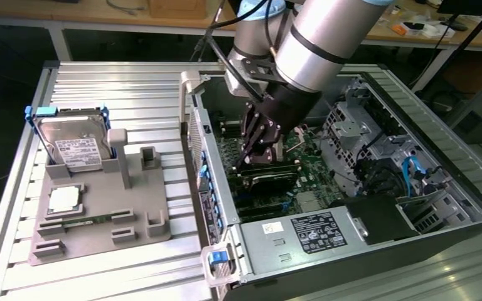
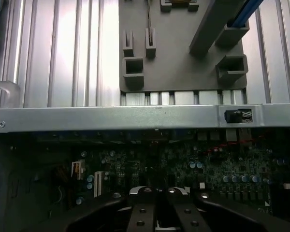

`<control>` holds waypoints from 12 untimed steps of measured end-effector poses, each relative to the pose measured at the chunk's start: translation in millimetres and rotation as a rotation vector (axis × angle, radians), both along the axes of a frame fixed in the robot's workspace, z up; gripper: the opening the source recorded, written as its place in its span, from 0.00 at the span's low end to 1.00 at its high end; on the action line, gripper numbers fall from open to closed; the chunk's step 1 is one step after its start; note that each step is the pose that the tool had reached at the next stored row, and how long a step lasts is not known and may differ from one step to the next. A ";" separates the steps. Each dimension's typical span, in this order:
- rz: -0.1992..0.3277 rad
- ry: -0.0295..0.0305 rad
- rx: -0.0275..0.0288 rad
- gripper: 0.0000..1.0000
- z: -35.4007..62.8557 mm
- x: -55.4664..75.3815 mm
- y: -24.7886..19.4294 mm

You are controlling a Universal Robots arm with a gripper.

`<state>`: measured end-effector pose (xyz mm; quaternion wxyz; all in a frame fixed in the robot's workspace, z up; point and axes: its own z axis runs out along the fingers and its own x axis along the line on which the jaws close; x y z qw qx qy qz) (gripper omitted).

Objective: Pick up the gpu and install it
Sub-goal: 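Press down on the gpu until it lock into place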

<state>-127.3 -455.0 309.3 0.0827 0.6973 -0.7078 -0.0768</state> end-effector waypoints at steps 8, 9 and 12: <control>0.000 -0.0428 -0.0002 0.11 -1.6 -7.3 2.2; 0.000 -0.0428 -0.0002 0.11 -1.6 -7.4 2.2; 0.000 -0.0428 -0.0002 0.11 -1.6 -7.4 2.2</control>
